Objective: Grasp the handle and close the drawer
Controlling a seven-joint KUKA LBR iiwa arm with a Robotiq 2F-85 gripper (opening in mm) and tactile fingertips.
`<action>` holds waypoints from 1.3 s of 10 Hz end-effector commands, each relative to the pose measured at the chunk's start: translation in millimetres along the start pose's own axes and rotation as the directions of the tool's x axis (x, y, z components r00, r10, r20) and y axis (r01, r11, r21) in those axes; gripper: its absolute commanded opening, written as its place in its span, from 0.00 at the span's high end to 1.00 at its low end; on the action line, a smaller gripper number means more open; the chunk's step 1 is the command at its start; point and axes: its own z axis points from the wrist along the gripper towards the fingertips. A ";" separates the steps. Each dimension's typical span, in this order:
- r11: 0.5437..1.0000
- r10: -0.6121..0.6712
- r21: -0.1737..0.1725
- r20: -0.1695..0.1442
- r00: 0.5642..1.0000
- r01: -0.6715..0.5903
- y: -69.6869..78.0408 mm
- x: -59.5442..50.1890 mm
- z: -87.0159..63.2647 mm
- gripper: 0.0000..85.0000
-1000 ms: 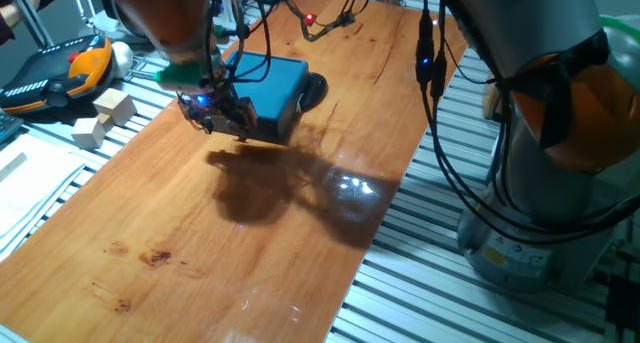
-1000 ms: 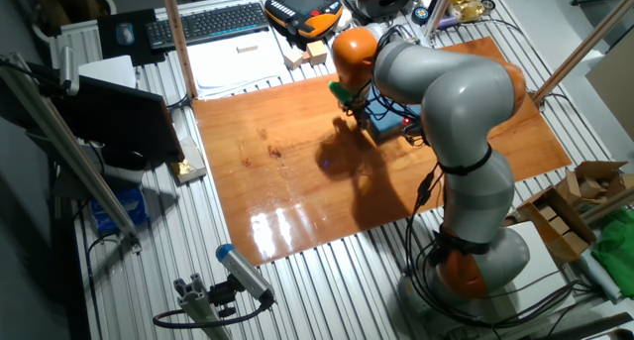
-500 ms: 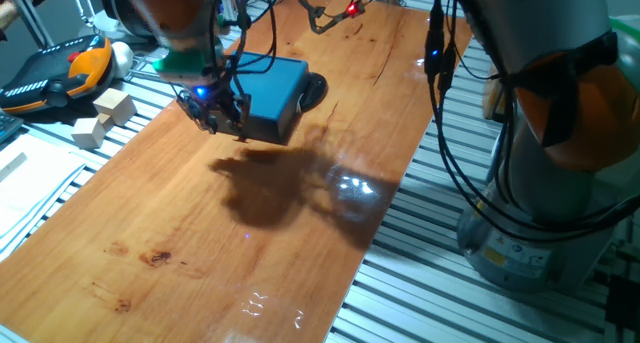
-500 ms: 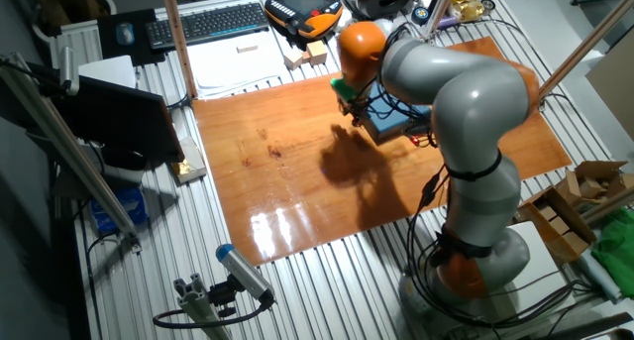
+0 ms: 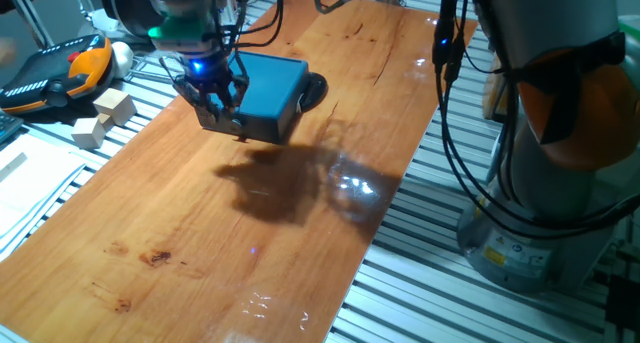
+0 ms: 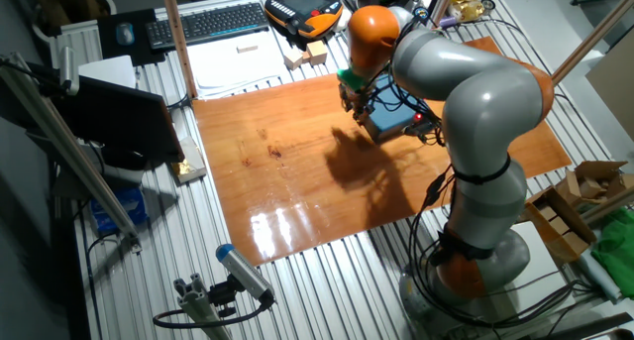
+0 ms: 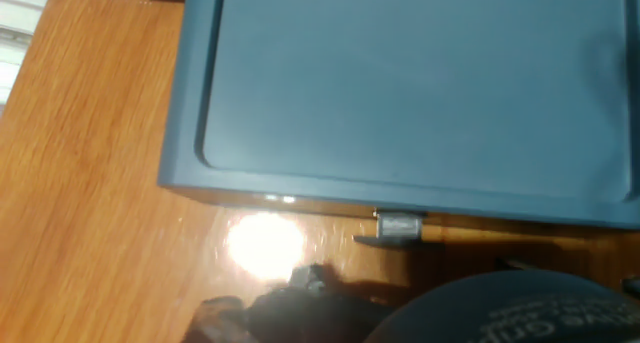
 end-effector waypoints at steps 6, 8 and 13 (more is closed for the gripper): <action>0.995 -0.094 0.019 0.000 0.996 0.094 -17.9 5.1 -29.8 0.98; 0.990 -0.138 0.016 -0.023 0.990 0.139 -22.3 3.3 -33.4 0.98; 0.981 -0.192 0.029 -0.029 0.981 0.193 -27.3 0.3 -36.0 0.98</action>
